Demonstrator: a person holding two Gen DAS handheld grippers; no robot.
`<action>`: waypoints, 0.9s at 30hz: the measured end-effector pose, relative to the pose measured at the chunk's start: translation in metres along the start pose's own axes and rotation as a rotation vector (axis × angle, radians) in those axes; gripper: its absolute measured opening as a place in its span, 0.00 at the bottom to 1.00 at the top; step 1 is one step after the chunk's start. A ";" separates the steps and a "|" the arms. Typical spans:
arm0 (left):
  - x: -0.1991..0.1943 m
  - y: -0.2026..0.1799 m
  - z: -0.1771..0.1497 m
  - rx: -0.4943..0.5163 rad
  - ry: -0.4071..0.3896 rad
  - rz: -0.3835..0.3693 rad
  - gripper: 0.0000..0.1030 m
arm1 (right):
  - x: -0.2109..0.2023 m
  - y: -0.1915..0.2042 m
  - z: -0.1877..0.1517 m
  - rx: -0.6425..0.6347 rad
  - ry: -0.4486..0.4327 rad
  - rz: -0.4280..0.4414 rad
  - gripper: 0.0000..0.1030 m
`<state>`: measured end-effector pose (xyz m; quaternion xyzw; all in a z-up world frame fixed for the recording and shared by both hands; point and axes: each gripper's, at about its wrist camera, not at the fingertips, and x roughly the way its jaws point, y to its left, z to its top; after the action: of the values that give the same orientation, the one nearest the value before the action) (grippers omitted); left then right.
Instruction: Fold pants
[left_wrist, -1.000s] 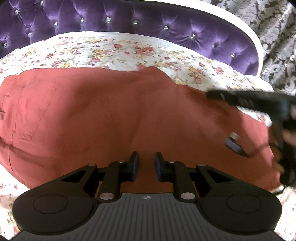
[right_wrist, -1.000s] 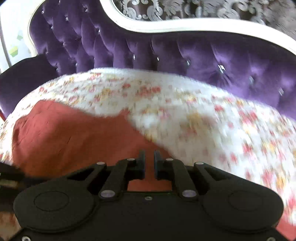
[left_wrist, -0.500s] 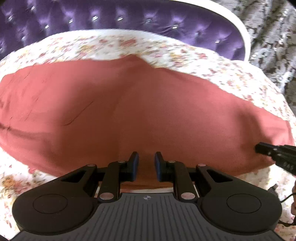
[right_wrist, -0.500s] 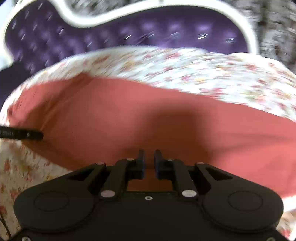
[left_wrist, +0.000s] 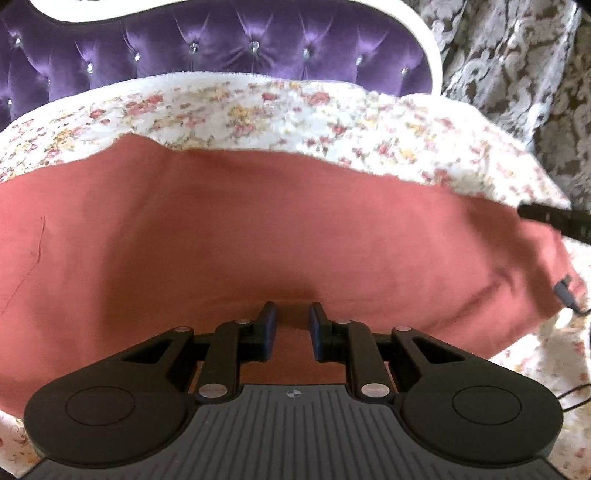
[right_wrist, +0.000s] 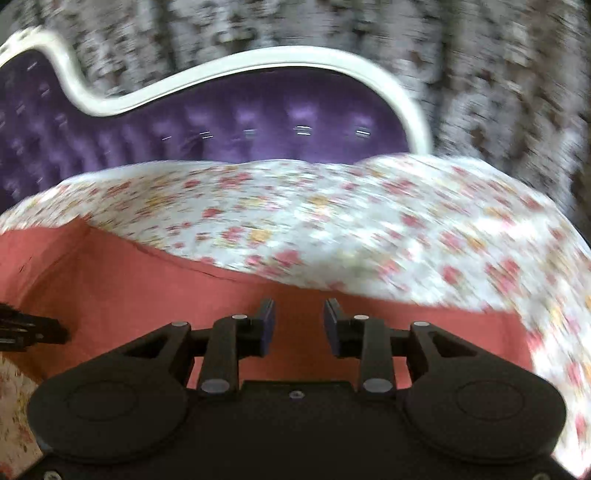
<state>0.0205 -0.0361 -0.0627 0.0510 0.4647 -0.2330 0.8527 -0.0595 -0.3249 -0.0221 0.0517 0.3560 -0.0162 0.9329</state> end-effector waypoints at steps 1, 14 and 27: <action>0.000 -0.002 0.000 0.007 -0.005 0.008 0.19 | 0.005 0.006 0.001 -0.034 -0.001 0.023 0.41; 0.000 -0.005 0.002 0.013 0.006 0.027 0.19 | 0.078 0.049 0.009 -0.364 0.107 0.211 0.44; -0.001 -0.007 0.000 0.031 -0.006 0.028 0.19 | 0.076 0.058 0.006 -0.421 0.099 0.273 0.10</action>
<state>0.0170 -0.0423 -0.0609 0.0698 0.4576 -0.2284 0.8565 0.0056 -0.2676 -0.0632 -0.0953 0.3867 0.1871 0.8980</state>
